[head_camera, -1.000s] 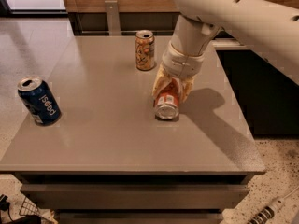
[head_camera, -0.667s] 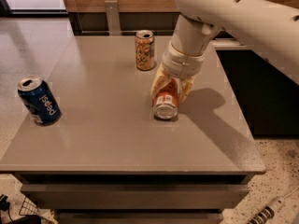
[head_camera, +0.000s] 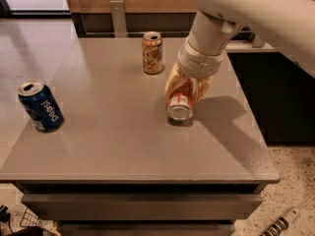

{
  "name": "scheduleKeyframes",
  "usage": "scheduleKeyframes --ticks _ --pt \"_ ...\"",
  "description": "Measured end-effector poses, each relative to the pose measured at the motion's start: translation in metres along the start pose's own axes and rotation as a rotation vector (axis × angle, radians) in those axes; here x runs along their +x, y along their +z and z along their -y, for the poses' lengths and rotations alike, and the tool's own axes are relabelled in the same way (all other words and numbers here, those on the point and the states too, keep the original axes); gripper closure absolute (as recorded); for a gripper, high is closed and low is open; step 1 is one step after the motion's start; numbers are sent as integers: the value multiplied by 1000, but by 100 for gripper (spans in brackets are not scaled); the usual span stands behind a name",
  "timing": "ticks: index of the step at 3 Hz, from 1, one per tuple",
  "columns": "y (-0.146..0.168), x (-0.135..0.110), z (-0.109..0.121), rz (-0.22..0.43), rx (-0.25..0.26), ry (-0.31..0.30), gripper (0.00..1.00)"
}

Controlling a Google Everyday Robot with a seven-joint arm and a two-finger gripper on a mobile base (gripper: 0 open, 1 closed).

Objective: Place coke can upright

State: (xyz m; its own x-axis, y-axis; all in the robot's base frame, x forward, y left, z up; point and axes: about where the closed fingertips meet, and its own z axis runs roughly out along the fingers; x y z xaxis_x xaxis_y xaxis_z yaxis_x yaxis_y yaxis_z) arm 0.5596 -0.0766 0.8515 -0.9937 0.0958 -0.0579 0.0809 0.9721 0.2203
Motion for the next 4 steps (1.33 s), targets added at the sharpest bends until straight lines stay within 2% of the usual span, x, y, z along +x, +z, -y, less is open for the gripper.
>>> scheduleKeyframes --ticks 1,2,3,4 --pt "-28 -9 20 138 -1 -33 100" --pt "-64 -18 43 334 -38 -96 100" --pt "-98 -35 67 506 -120 -136 100" --pt "-134 -63 90 682 -311 -151 100"
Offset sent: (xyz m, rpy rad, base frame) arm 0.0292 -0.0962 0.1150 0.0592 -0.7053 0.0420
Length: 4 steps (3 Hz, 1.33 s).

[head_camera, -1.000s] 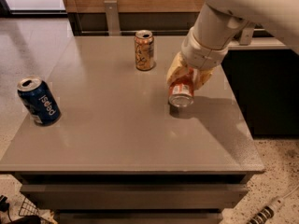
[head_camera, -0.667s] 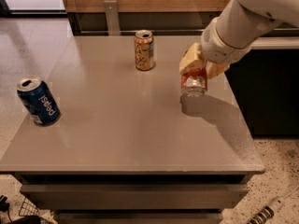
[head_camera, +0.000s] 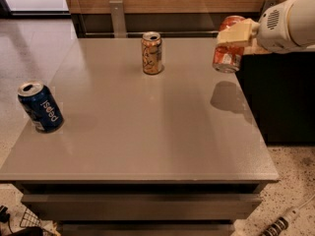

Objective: Place coke can upright

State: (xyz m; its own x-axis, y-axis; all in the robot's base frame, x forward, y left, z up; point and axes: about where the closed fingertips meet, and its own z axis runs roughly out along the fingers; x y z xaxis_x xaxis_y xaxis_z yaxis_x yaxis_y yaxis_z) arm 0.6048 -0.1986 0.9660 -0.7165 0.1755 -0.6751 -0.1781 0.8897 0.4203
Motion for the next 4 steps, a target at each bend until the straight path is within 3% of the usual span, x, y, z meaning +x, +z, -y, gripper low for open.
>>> scheduleKeyframes --ticks 1,2,3,4 --pt "-6 -18 -3 65 -177 1 100" --pt "-14 -24 -18 94 -332 -94 100" --pt "-20 -12 -38 155 -423 -277 100" --pt "-7 6 -46 212 -465 -361 100"
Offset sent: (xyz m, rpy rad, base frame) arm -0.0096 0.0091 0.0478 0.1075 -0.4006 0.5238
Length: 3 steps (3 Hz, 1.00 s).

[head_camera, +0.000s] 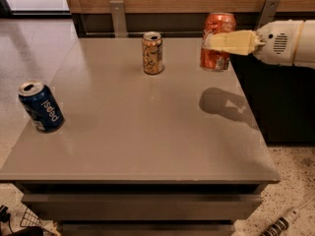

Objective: Place coke can upright

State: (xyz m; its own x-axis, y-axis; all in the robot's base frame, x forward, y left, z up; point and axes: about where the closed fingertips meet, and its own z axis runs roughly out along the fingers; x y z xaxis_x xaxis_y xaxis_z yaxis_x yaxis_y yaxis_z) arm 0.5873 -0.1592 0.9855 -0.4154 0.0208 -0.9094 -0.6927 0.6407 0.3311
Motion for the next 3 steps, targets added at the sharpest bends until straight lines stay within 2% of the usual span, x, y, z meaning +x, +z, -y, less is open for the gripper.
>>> scheduleKeyframes --ticks 1,2,3 --pt "9 20 -6 66 -39 -50 100" --pt "13 39 -19 108 -51 -111 100" --pt "16 66 -34 118 -45 -169 100"
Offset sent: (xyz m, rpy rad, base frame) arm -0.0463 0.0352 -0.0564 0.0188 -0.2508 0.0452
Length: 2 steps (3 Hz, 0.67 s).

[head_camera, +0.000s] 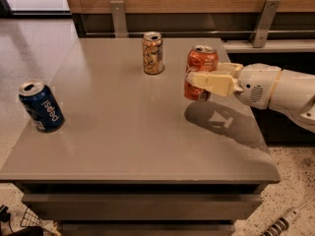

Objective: Place coke can upright

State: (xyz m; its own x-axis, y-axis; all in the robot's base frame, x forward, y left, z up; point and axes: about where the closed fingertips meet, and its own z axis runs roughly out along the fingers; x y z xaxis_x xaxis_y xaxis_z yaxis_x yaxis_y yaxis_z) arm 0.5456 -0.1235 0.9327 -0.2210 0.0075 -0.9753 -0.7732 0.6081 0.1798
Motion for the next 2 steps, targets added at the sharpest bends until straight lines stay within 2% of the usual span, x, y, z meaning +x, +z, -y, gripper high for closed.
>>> scheduleKeyframes --ticks 1,2 --pt "0 0 0 0 0 1 100" --pt "3 5 -3 5 -22 -55 100"
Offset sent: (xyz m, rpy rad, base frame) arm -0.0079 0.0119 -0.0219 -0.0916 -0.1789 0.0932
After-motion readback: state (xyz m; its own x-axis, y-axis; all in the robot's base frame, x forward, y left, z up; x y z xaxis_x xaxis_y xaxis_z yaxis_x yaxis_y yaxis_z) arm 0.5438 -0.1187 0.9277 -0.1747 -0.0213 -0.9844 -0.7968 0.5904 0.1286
